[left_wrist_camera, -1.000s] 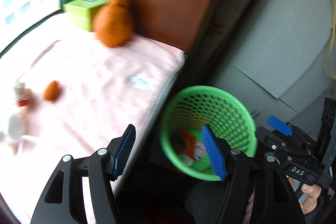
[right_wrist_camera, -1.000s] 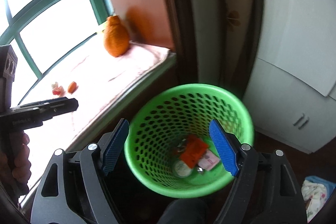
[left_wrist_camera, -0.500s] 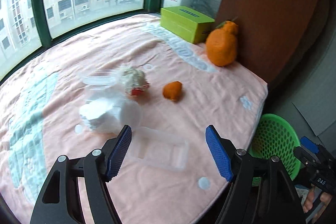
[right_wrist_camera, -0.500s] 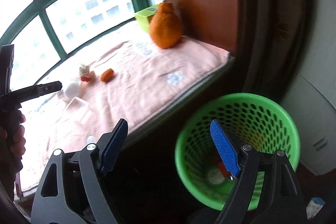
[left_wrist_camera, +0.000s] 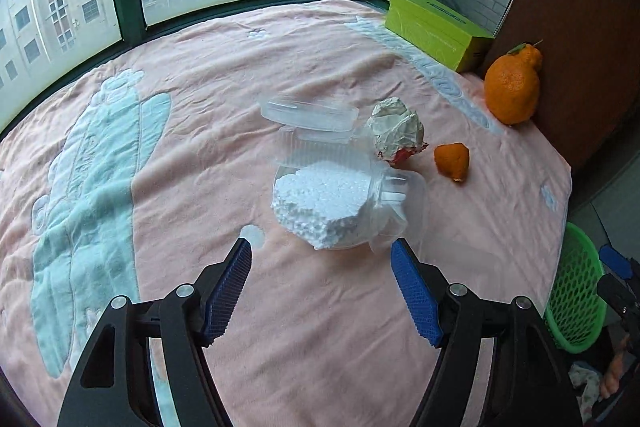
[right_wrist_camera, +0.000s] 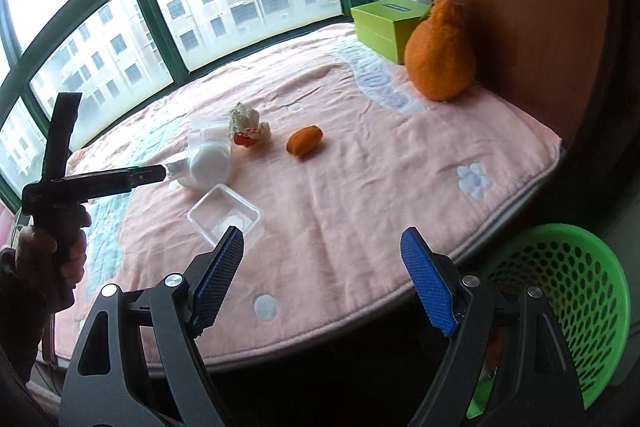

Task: Collect trash
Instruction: 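Grasp the white foam block with the left tool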

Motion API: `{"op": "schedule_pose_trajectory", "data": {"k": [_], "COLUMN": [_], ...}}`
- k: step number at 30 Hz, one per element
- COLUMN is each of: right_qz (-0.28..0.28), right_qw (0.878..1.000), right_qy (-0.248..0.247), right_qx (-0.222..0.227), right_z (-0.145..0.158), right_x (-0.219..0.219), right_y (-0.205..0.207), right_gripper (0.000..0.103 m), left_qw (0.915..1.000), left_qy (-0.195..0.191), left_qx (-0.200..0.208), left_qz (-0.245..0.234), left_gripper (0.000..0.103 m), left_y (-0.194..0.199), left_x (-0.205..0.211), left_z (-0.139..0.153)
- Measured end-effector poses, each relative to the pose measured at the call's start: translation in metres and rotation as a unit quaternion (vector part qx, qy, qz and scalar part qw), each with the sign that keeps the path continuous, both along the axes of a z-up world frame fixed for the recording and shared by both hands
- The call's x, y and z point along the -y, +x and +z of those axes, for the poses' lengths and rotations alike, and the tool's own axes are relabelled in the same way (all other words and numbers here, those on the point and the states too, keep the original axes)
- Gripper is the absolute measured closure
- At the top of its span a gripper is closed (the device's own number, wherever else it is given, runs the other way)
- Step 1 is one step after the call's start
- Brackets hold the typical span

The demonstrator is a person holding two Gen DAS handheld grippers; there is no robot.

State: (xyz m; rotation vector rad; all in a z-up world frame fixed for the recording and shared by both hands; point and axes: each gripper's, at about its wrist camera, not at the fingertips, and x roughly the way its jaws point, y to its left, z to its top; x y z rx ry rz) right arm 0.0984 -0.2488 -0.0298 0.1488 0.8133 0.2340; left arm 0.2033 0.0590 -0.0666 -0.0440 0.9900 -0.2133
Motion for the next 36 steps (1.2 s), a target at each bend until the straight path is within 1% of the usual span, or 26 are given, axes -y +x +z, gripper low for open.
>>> {"op": "schedule_pose_trajectory", "data": {"k": [5, 9, 11, 13, 15, 19, 25, 29, 31, 33, 36], "right_qz": [0.015, 0.028, 0.036, 0.045, 0.054, 0.073, 0.107, 0.134, 0.144, 0.148, 0.152], "right_qw": [1.000, 0.999, 0.999, 0.999, 0.998, 0.997, 0.993, 0.990, 0.989, 0.988, 0.987], "right_qy": [0.005, 0.007, 0.008, 0.009, 0.008, 0.011, 0.015, 0.005, 0.008, 0.003, 0.008], "right_qx": [-0.015, -0.021, -0.024, -0.025, -0.026, -0.032, -0.038, -0.032, -0.032, -0.034, -0.042], "right_z": [-0.006, -0.008, -0.009, -0.009, -0.010, -0.012, -0.017, -0.020, -0.024, -0.028, -0.035], "right_x": [-0.016, -0.026, -0.032, -0.039, -0.046, -0.062, -0.094, -0.119, -0.129, -0.137, -0.143], "right_y": [0.015, 0.026, 0.031, 0.037, 0.043, 0.057, 0.074, 0.083, 0.088, 0.091, 0.095], "right_gripper": [0.022, 0.022, 0.022, 0.022, 0.022, 0.022, 0.023, 0.023, 0.023, 0.024, 0.026], "left_qw": [0.9999, 0.9993, 0.9989, 0.9982, 0.9976, 0.9969, 0.9966, 0.9962, 0.9959, 0.9960, 0.9955], "left_qy": [-0.004, -0.012, -0.012, -0.024, -0.033, -0.038, -0.053, -0.059, -0.064, -0.065, -0.076], "left_qx": [0.002, 0.004, 0.005, 0.006, 0.007, 0.010, 0.012, 0.017, 0.019, 0.020, 0.021], "left_qz": [-0.014, -0.036, -0.045, -0.054, -0.061, -0.069, -0.062, -0.062, -0.061, -0.058, -0.053], "left_gripper": [0.037, 0.039, 0.042, 0.050, 0.054, 0.057, 0.058, 0.058, 0.058, 0.058, 0.058], "left_y": [0.014, 0.022, 0.025, 0.028, 0.030, 0.029, 0.025, 0.022, 0.021, 0.021, 0.020], "left_x": [-0.003, -0.003, -0.002, -0.003, -0.004, -0.007, -0.017, -0.021, -0.024, -0.028, -0.036], "left_z": [-0.008, -0.013, -0.015, -0.016, -0.017, -0.017, -0.015, -0.011, -0.009, -0.008, -0.005]}}
